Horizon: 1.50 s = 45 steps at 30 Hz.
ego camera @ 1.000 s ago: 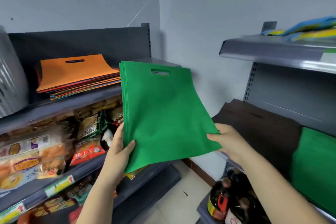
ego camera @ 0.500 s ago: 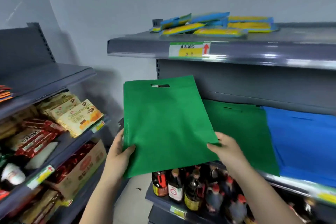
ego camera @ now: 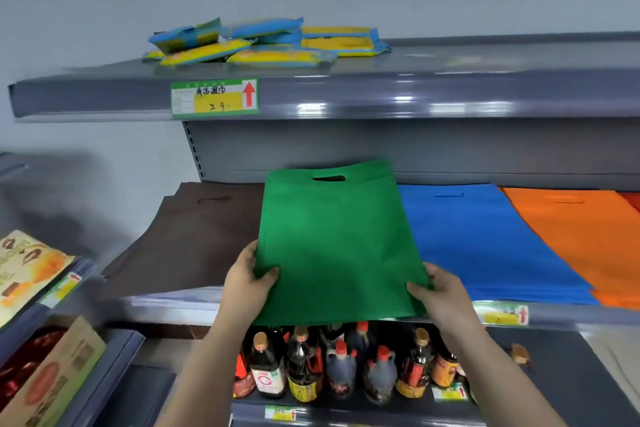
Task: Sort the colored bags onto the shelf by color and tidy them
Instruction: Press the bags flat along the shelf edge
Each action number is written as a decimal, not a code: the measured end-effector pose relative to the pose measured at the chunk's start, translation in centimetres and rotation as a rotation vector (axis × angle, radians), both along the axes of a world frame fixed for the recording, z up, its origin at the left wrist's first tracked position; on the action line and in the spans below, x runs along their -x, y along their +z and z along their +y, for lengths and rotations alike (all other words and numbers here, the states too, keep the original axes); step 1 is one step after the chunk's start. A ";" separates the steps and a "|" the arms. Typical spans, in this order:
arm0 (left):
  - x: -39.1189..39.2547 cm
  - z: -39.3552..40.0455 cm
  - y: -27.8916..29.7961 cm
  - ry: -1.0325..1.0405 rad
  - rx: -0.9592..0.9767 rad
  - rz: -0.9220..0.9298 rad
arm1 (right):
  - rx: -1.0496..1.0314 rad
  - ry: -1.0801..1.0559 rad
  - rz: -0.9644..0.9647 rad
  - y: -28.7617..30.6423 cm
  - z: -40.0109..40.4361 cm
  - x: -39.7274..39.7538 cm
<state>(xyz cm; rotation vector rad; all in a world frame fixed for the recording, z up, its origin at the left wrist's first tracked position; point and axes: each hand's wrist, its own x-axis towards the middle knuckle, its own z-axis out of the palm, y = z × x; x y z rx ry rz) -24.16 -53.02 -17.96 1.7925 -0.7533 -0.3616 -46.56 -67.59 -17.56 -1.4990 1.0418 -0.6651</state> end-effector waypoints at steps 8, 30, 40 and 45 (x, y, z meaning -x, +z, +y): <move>-2.0 -5.2 -0.6 -0.042 -0.257 -0.204 | 0.258 -0.021 0.326 -0.7 -2.9 -1.1; -3.6 -0.2 2.0 0.178 -0.693 -1.014 | 1.151 0.424 0.693 3.8 -0.7 -10.4; -5.7 16.2 5.8 0.589 -0.948 -1.095 | 1.491 0.710 0.237 6.1 11.2 -21.7; -6.9 25.1 8.0 0.795 -1.064 -1.044 | 1.530 0.874 0.059 8.0 18.8 -26.4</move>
